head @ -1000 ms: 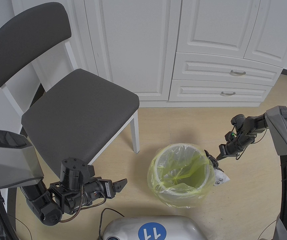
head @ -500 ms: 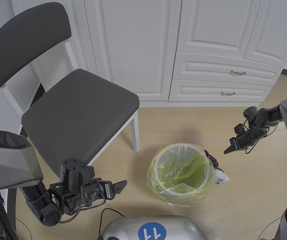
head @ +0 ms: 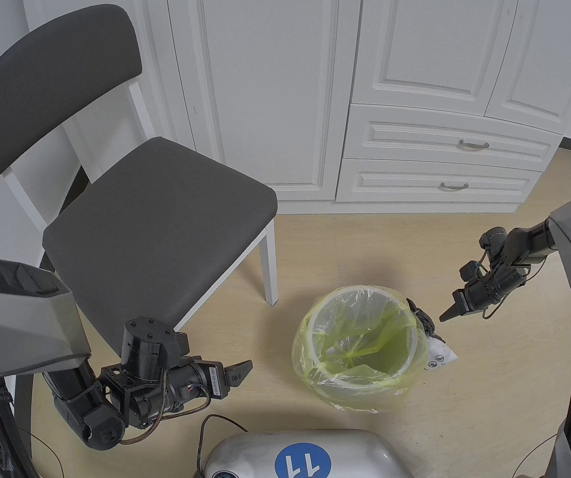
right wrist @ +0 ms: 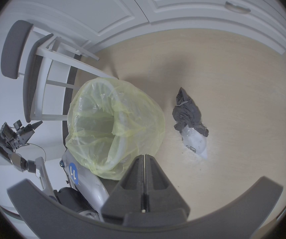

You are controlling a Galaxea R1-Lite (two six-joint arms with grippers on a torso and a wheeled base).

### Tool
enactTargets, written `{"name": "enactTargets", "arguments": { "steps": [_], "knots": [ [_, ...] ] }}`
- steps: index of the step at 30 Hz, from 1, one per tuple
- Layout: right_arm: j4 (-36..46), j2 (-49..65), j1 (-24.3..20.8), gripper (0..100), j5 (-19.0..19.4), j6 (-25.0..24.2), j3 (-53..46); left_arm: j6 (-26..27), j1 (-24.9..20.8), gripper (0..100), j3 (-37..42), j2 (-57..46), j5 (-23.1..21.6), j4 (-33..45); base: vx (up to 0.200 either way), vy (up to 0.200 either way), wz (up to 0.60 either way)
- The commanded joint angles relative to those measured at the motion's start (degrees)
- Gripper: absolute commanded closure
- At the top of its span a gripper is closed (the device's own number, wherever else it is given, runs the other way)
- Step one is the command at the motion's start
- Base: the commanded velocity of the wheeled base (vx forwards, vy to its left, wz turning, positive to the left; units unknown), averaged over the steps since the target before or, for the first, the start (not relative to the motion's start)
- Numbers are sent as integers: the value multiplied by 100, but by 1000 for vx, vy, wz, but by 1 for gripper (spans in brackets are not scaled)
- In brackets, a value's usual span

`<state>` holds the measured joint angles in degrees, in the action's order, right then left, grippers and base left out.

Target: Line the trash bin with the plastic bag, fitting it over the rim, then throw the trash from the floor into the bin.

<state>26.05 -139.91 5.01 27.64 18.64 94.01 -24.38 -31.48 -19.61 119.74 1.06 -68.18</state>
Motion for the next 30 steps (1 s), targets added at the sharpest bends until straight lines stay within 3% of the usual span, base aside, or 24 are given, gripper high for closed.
{"name": "enactTargets", "arguments": {
  "steps": [1, 7, 13, 15, 19, 25, 30],
  "knots": [
    [14, -502, -141, 100, 5, -150, 328, 4, 27, 0, -34, 190, -1, -2, 0, 0, 0],
    [199, -564, -185, 100, -4, -97, 451, 4, 63, 0, -69, 314, -1, -2, 0, 0, 0],
    [1403, -607, -176, 100, -13, 518, 961, 4, 71, 0, -78, 384, -1, -72, 0, 0, 0],
    [2185, -906, -185, 100, -48, 993, 1506, -5, 63, 0, -60, 454, -1, -257, 0, 0, 0],
    [2501, -1319, -308, 100, -92, 975, 2058, -5, 71, 0, -51, 551, 8, -380, 0, 0, 0],
    [1816, -1891, -598, 100, -1419, 623, 2058, -5, 80, 0, -69, 735, 17, -609, 0, 0, 0],
    [1789, -1899, -747, 100, -1436, 597, 2058, -5, 98, 0, -60, 858, 17, -846, 0, 0, 0]
  ]
}}
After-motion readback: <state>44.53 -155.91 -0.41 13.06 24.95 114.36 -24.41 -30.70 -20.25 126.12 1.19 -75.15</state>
